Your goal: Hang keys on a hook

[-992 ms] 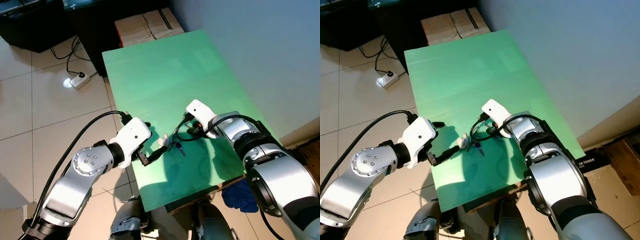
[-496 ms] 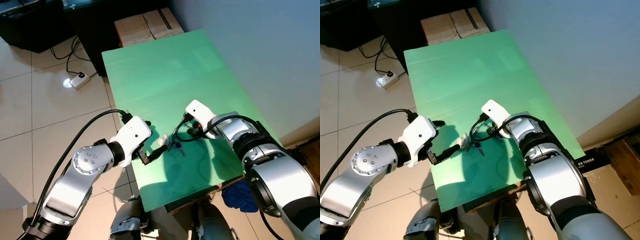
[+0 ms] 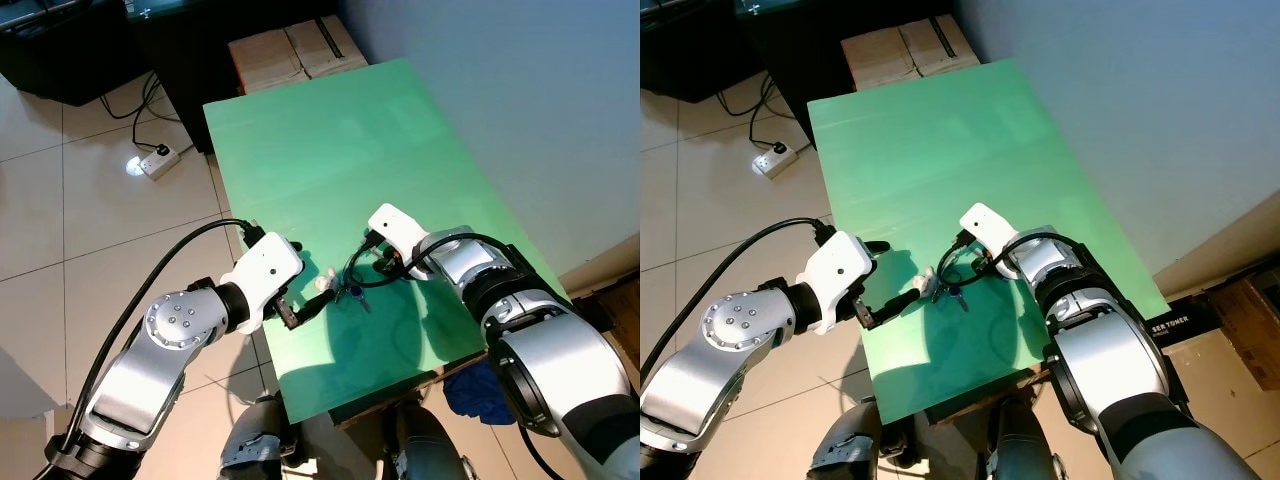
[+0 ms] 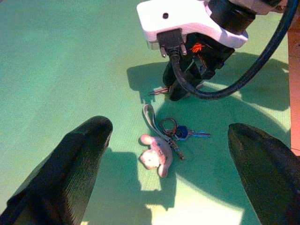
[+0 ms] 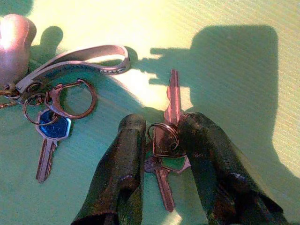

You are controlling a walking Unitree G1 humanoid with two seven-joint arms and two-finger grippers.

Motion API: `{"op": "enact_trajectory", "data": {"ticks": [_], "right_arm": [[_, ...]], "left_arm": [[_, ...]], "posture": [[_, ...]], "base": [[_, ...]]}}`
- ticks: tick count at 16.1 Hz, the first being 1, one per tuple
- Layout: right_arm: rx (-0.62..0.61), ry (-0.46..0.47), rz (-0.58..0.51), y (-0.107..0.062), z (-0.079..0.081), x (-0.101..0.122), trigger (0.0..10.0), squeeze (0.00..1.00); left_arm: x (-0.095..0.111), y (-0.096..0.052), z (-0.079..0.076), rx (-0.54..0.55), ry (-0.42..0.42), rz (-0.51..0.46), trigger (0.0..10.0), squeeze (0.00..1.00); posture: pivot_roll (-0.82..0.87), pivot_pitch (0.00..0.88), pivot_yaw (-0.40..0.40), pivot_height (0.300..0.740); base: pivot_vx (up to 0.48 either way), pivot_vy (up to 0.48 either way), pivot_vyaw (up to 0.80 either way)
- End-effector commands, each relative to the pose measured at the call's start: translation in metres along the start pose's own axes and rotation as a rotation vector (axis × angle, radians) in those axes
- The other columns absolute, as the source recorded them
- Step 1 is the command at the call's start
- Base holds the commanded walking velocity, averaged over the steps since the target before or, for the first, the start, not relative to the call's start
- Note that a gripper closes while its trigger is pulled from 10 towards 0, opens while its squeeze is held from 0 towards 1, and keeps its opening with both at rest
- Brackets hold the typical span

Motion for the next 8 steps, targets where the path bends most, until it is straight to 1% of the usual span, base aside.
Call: {"op": "enact_trajectory", "data": {"ticks": [1, 4, 5, 6, 7, 8], "right_arm": [[0.012, 0.005, 0.043, 0.0045, 0.0065, -0.0138, 10.0, 0.0], [0.012, -0.007, 0.059, 0.0043, 0.0061, -0.0171, 10.0, 0.0], [0.011, -0.012, 0.063, 0.0042, 0.0056, -0.0184, 8.5, 0.0], [0.009, -0.016, 0.067, 0.004, 0.005, -0.0193, 8.0, 0.0], [0.008, -0.017, 0.068, 0.0039, 0.0047, -0.0197, 4.2, 0.0], [0.008, -0.018, 0.069, 0.0038, 0.0046, -0.0197, 1.3, 0.0]], "left_arm": [[-0.0049, 0.0001, -0.0044, -0.022, -0.008, 0.016, 10.0, 0.0], [-0.0049, 0.0003, -0.0043, -0.022, -0.007, 0.016, 10.0, 0.0], [-0.0048, 0.0005, -0.0044, -0.022, -0.007, 0.015, 10.0, 0.0], [-0.0047, 0.0007, -0.0043, -0.022, -0.007, 0.015, 10.0, 0.0], [-0.0046, 0.0008, -0.0043, -0.021, -0.007, 0.015, 10.0, 0.0], [-0.0046, 0.0007, -0.0042, -0.021, -0.007, 0.015, 10.0, 0.0]], "posture": [[-0.05, 0.313, 0.054, 0.718], [-0.05, 0.31, 0.053, 0.718], [-0.05, 0.311, 0.053, 0.718], [-0.05, 0.31, 0.052, 0.718], [-0.05, 0.312, 0.052, 0.718], [-0.05, 0.312, 0.052, 0.718]], "base": [[0.0, 0.0, 0.0], [0.0, 0.0, 0.0], [0.0, 0.0, 0.0], [0.0, 0.0, 0.0], [0.0, 0.0, 0.0], [0.0, 0.0, 0.0]]}}
Point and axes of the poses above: a point about 5 cm out from each wrist's last joint towards the gripper, its own y axis pointing out of the wrist towards the gripper, its own x axis along the axis of the wrist's last joint, z = x × y, the point moved 6 cm from there along y, pointing out of the wrist towards the gripper, and after that the axes turned 3 degrees about y, right-handed, at the moved point
